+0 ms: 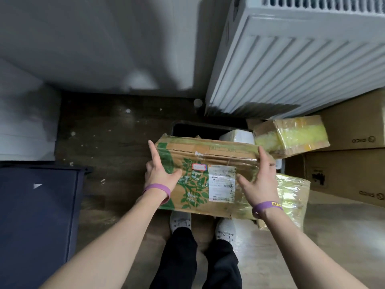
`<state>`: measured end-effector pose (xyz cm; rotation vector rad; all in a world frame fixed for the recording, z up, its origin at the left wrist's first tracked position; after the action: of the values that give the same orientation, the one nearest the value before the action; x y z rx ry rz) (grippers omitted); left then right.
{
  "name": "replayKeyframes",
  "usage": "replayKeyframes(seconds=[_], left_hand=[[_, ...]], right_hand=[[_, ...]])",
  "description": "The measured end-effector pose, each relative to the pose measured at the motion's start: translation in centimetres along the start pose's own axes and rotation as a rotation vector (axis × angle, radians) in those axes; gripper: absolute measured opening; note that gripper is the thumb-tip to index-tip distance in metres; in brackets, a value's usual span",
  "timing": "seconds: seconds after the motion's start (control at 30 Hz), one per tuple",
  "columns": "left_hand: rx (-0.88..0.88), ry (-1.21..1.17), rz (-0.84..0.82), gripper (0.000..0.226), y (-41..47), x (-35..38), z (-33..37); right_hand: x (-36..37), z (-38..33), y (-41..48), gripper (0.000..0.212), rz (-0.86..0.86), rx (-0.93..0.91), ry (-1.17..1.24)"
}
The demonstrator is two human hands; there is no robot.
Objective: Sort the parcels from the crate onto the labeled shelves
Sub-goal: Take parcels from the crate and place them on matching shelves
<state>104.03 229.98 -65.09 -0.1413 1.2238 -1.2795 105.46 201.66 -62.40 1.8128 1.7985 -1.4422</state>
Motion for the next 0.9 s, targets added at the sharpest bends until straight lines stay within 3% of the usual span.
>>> replayKeyframes(seconds=[0.23,0.5,0.7,0.9], left_hand=[[0.067,-0.053,0.120,0.126,-8.0,-12.9,4.6],[0.025,-0.166,0.449,0.136,-22.3,-27.4,5.1],[-0.055,-0.261,0.734,0.128,-32.7,-35.1,2.2],[-0.184,-0.361,1.002,0.112,-44.2,-37.9,-1.5]], right_hand=[[-8.6,-11.6,-5.9,0.103,0.067,-0.173,-0.008],[-17.7,-26.7,-14.5,0.109,0.079,-0.466,-0.036],[-20.5,-37.5,-21.3,0.101,0.048,-0.778,-0.027],[-21.1,-43.6,-29.8,0.104,-0.050,-1.121,-0.098]])
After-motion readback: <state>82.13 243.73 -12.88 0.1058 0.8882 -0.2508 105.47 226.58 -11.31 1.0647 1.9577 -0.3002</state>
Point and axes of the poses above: each hand's wrist, its own y-axis towards the middle knuckle, its own x-axis out of the palm, z = x × y, the point moved 6 cm from there along y, towards the middle knuckle, and after that the axes turned 1 degree about -y, right-handed, at the moved point
